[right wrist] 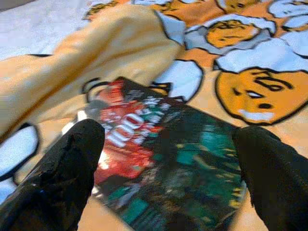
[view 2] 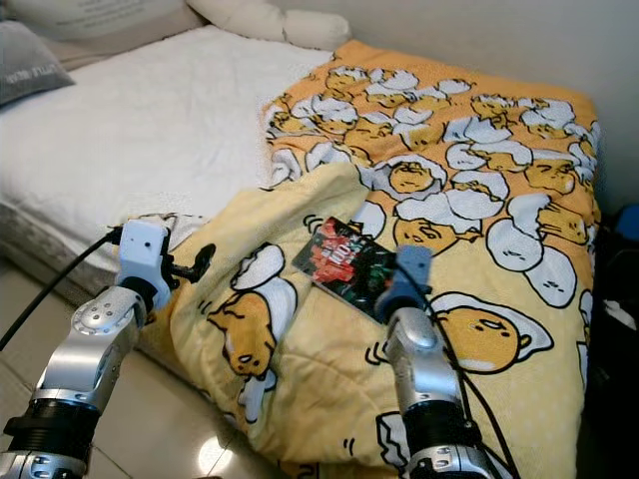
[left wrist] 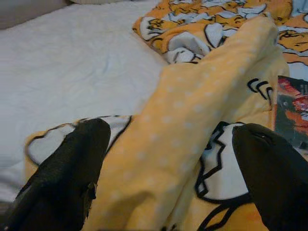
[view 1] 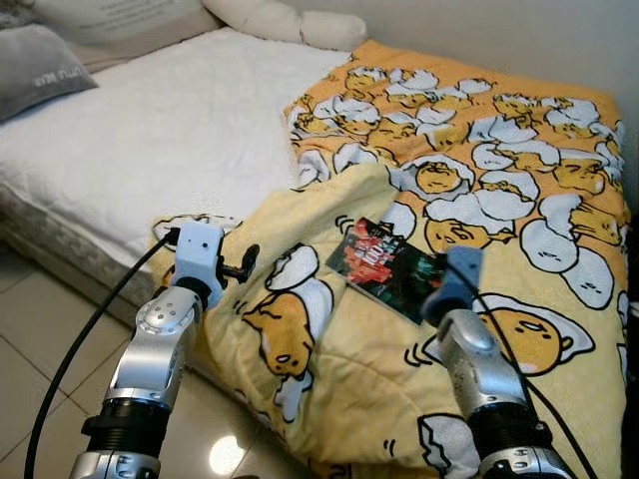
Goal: Clean up the room
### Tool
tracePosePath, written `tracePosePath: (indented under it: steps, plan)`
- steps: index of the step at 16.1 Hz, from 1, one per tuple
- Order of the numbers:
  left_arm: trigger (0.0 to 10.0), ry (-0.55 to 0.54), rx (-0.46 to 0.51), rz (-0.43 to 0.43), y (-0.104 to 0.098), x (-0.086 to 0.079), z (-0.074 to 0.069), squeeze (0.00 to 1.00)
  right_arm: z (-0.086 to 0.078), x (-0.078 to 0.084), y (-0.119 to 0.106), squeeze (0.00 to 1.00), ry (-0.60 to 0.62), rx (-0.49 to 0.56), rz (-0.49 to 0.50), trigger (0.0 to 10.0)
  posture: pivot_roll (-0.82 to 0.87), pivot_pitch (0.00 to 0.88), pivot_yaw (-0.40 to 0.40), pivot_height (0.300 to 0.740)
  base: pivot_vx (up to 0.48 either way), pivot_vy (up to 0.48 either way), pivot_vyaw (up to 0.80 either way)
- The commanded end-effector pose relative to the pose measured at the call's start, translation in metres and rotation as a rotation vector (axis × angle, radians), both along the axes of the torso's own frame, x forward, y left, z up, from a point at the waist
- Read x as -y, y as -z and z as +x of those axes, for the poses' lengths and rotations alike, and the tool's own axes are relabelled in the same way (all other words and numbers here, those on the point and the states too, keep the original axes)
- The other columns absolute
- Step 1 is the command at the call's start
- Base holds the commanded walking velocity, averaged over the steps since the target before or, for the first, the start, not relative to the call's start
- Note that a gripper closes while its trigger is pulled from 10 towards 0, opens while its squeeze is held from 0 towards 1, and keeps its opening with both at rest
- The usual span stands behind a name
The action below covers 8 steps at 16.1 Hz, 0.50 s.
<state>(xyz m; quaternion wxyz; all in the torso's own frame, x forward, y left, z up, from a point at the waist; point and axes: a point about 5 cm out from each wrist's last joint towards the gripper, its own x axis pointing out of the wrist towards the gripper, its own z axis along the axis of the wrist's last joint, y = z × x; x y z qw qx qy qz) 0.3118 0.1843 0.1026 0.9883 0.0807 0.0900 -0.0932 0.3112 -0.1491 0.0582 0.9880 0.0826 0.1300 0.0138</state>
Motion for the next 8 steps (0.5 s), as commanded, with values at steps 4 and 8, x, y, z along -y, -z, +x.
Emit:
tracePosePath:
  steps: [4, 8]
  plan:
    - [10.0, -0.025, -0.011, 0.007, 0.000, -0.004, 0.000, 0.67, 0.001, 0.000, 0.000, 0.00, 0.006, -0.015, 0.008, 10.0, 0.10, 0.000, 0.003, 0.740, 0.000, -0.360, 0.53]
    - [10.0, 0.044, -0.021, 0.059, 0.001, 0.006, -0.001, 0.62, 0.002, 0.006, 0.001, 0.00, 0.035, -0.030, 0.022, 10.0, 0.10, 0.000, -0.002, 0.740, 0.000, 0.000, 0.00]
